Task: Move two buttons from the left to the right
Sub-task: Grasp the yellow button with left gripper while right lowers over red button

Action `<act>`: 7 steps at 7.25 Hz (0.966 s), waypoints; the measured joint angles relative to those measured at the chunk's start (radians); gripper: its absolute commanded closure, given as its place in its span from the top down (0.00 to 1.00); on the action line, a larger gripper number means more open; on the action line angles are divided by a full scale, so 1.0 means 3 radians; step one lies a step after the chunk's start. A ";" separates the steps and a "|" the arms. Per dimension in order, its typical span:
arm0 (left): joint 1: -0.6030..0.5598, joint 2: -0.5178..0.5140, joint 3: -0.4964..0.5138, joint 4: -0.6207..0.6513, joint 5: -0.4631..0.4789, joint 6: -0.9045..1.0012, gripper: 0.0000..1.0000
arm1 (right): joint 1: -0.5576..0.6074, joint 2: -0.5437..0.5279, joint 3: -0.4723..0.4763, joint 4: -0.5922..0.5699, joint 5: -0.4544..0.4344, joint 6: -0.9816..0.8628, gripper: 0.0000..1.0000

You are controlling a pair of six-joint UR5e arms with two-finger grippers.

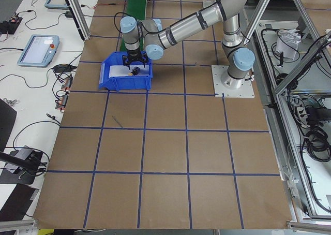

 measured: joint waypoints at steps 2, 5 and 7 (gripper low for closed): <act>0.0013 -0.0036 -0.0011 0.0071 -0.0096 0.0084 0.97 | 0.0083 0.0429 -0.0260 -0.0268 -0.0008 -0.0001 1.00; 0.0026 -0.0078 -0.0003 0.0148 -0.0176 0.0098 0.99 | 0.0235 0.1134 -0.0899 -0.0321 -0.0045 -0.0017 1.00; 0.0040 -0.0091 0.0001 0.0179 -0.0201 0.0098 0.99 | 0.0312 0.1407 -0.1088 -0.0334 -0.0046 -0.0004 1.00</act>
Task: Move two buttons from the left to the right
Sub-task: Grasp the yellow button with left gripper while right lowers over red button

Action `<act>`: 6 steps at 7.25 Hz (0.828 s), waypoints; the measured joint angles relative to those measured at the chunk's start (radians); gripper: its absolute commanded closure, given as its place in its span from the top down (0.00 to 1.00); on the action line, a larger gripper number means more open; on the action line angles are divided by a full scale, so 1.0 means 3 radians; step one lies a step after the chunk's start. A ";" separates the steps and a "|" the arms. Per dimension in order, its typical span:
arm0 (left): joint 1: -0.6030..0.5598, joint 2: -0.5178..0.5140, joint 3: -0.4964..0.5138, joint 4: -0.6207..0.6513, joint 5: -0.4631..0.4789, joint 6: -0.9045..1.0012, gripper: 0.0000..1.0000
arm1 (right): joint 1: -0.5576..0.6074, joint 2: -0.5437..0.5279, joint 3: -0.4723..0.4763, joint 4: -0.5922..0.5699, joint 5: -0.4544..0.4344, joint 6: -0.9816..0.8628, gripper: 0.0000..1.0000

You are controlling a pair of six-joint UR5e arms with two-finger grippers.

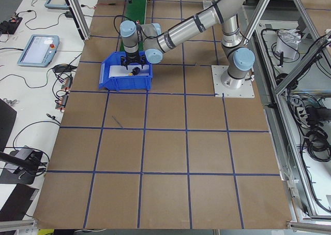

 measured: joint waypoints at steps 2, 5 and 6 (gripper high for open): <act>0.0014 -0.0030 0.0026 0.0007 -0.0022 0.0000 1.00 | 0.0127 0.0097 -0.0043 -0.0031 -0.0011 0.0043 1.00; 0.0022 -0.0104 0.0072 0.0026 -0.0078 0.0000 1.00 | 0.0272 0.0212 -0.0018 -0.0245 -0.0057 0.0177 1.00; 0.0023 -0.0112 0.0071 0.0035 -0.0080 0.0000 1.00 | 0.0295 0.0268 -0.0018 -0.0342 -0.0061 0.0214 1.00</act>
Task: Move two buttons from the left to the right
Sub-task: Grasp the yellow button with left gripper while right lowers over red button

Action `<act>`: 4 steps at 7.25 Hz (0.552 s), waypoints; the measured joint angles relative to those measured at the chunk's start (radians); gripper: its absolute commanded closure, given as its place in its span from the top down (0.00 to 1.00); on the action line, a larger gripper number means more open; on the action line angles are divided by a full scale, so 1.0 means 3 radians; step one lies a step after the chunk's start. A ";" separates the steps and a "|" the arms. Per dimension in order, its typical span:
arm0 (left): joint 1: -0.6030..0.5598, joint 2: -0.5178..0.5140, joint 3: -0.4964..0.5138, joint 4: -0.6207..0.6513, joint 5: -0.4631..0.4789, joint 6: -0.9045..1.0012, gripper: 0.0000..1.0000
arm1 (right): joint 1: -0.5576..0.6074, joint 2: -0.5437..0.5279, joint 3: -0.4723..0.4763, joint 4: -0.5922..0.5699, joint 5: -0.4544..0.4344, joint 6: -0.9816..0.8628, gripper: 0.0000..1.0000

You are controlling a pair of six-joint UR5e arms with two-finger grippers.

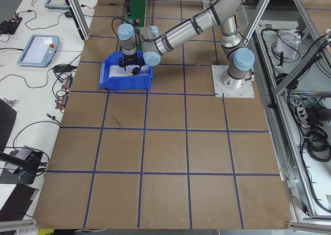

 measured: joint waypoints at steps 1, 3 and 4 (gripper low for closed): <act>0.0001 -0.0010 -0.0003 0.0006 -0.0002 -0.0001 1.00 | 0.0010 0.0044 -0.0002 -0.0055 0.0000 0.0017 1.00; 0.0001 -0.0020 -0.0015 0.0011 -0.0005 -0.0004 1.00 | 0.0014 0.0105 -0.0004 -0.0122 0.0001 0.0029 0.83; 0.0000 -0.0020 -0.0025 0.0012 -0.0004 -0.0005 1.00 | 0.0015 0.0130 -0.0015 -0.0141 0.0001 0.0033 0.58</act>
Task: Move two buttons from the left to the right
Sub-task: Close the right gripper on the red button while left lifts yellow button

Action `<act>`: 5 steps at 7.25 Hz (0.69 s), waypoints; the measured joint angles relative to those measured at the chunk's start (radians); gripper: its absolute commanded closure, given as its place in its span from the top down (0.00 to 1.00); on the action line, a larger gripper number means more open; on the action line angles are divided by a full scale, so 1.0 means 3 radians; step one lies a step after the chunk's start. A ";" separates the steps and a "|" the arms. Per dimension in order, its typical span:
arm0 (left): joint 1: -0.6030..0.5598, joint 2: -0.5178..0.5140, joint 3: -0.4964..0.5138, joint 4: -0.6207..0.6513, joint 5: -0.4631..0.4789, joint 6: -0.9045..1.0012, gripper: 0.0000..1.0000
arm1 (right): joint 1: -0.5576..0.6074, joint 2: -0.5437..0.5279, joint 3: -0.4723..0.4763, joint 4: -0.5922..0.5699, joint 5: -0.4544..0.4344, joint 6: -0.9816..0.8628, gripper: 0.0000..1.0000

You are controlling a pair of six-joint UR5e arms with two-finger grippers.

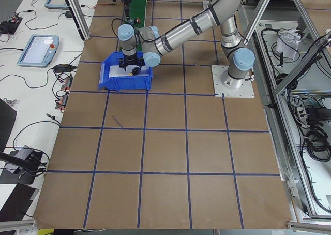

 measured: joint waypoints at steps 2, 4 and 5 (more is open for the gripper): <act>-0.0002 -0.0005 -0.0014 0.0004 -0.0036 0.0002 1.00 | -0.0001 0.0020 -0.0022 0.0008 -0.0003 0.0009 0.21; -0.0002 -0.0008 -0.0038 0.0017 -0.0055 0.0000 1.00 | -0.0006 0.0010 -0.0012 0.0039 -0.0004 0.0002 0.08; -0.0002 -0.0009 -0.0042 0.0021 -0.0058 0.0000 0.99 | -0.0011 -0.0003 -0.0002 0.0047 -0.0002 -0.0013 0.08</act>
